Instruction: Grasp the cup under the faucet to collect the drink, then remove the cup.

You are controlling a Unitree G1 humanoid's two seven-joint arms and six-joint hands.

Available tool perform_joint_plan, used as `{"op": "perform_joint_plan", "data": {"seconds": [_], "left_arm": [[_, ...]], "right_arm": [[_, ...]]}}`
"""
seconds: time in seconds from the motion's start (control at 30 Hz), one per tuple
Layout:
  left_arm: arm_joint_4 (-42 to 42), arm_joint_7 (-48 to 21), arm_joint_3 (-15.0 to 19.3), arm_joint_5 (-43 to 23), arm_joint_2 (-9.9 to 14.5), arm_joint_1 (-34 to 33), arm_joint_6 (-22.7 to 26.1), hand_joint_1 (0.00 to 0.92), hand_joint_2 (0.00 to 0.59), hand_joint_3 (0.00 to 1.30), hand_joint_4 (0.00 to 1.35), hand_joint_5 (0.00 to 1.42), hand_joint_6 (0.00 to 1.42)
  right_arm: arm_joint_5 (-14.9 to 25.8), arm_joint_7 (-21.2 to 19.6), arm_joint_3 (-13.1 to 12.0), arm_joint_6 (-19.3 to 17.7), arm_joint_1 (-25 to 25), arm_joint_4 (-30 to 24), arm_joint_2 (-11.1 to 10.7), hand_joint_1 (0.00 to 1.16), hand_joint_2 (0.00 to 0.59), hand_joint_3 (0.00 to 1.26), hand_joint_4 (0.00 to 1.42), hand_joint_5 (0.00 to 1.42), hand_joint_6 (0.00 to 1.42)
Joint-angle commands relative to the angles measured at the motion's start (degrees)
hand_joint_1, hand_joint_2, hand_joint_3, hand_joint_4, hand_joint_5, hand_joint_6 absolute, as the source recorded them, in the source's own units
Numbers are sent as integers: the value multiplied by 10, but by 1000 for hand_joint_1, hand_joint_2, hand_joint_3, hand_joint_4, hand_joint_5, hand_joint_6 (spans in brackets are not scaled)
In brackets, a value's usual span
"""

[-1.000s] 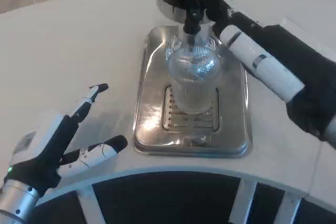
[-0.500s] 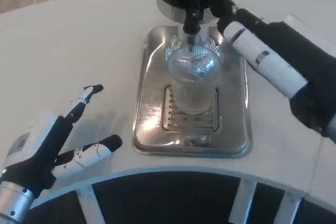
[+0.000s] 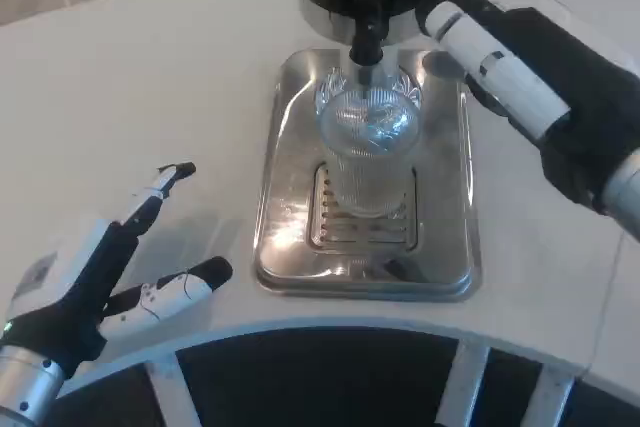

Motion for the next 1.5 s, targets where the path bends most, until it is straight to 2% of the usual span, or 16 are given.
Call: {"op": "perform_joint_plan", "data": {"seconds": [0.03, 0.23, 0.77, 0.97, 1.33, 1.5], "left_arm": [[-1, -6, 1, 2, 3, 11, 6, 39, 90, 130, 49, 120, 204], [4, -6, 1, 2, 3, 7, 5, 39, 90, 130, 54, 120, 204], [18, -9, 1, 0, 5, 3, 1, 39, 90, 130, 55, 120, 204], [16, -9, 0, 0, 4, 4, 2, 39, 90, 130, 55, 120, 204], [16, -9, 3, -2, 5, 5, 2, 39, 90, 130, 55, 120, 204], [15, -10, 3, -4, 5, 6, 2, 39, 90, 130, 55, 120, 204]], "right_arm": [[6, -1, 3, -15, 10, -17, 3, 0, 539, 0, 0, 0, 48], [8, 0, 10, -14, 21, -27, 6, 0, 539, 0, 0, 0, 48], [-1, 1, 45, -29, -36, 59, 13, 0, 539, 0, 0, 0, 48], [-4, 9, 53, -54, -51, 93, 9, 0, 539, 0, 0, 0, 48], [-31, 22, 99, -69, -73, 98, -1, 0, 539, 0, 0, 0, 48], [-57, 45, 135, -71, -98, 103, -29, 0, 534, 0, 0, 0, 48]]}}
